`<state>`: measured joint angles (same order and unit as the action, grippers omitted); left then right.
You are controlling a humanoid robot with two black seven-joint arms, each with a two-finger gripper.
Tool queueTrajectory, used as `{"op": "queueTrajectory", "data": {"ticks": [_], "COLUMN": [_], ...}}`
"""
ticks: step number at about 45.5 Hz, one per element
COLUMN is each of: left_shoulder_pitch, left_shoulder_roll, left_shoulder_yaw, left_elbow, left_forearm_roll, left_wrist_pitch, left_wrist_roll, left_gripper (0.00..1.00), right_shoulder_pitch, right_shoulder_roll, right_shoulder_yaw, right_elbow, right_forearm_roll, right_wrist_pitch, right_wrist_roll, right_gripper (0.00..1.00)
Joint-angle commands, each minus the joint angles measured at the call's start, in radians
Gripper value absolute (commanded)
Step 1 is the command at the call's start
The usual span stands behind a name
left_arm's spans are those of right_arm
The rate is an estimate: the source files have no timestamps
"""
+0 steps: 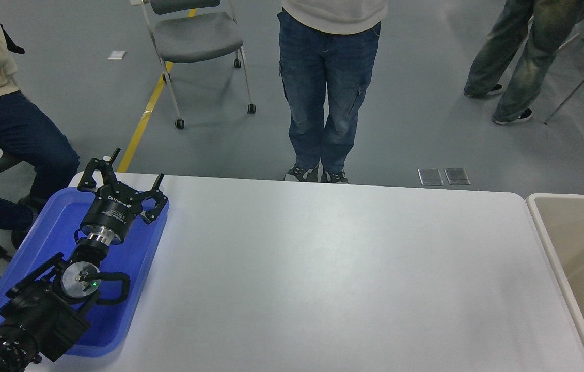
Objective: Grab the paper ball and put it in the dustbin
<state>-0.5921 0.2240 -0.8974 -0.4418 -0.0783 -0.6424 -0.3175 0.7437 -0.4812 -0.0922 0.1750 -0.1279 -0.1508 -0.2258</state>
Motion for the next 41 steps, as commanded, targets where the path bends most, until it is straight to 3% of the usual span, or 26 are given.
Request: {"op": "queueTrajectory", "data": {"ticks": [1,14,20,25,27,29,39,41], "left_shoulder_pitch": [0.000,0.000,0.000,0.000,0.000,0.000,0.000,0.000], "left_shoulder_roll": [0.000,0.000,0.000,0.000,0.000,0.000,0.000,0.000], "left_shoulder_yaw": [0.000,0.000,0.000,0.002,0.000,0.000,0.000,0.000], "left_elbow": [0.000,0.000,0.000,0.000,0.000,0.000,0.000,0.000], "left_forearm_roll": [0.000,0.000,0.000,0.000,0.000,0.002,0.000,0.000], "left_wrist_pitch": [0.000,0.000,0.000,0.000,0.000,0.000,0.000,0.000], "left_wrist_roll": [0.000,0.000,0.000,0.000,0.000,0.000,0.000,0.000], "left_gripper": [1.00,1.00,1.00,1.00,1.00,1.00,1.00,1.00], "right_shoulder_pitch": [0.005,-0.173,-0.253,-0.262,-0.264,-0.267,-0.308,-0.316], "right_shoulder_roll": [-0.100,-0.131,-0.057,-0.008,0.002,0.027,0.107,0.116], "right_shoulder_yaw": [0.491,0.946,1.209,1.273,1.281,1.278,1.257,1.247], "right_elbow": [0.219,0.549,0.624,0.626,0.624,0.624,0.633,0.643], "right_forearm_roll": [-0.007,-0.007,-0.007,-0.007,-0.007,-0.007,-0.009,-0.010], "right_wrist_pitch": [0.013,0.020,0.040,0.071,0.095,0.102,0.164,0.186], "right_wrist_roll": [-0.001,-0.001,-0.001,0.016,0.061,0.135,0.575,0.609], "right_gripper": [1.00,1.00,1.00,1.00,1.00,1.00,1.00,1.00]}}
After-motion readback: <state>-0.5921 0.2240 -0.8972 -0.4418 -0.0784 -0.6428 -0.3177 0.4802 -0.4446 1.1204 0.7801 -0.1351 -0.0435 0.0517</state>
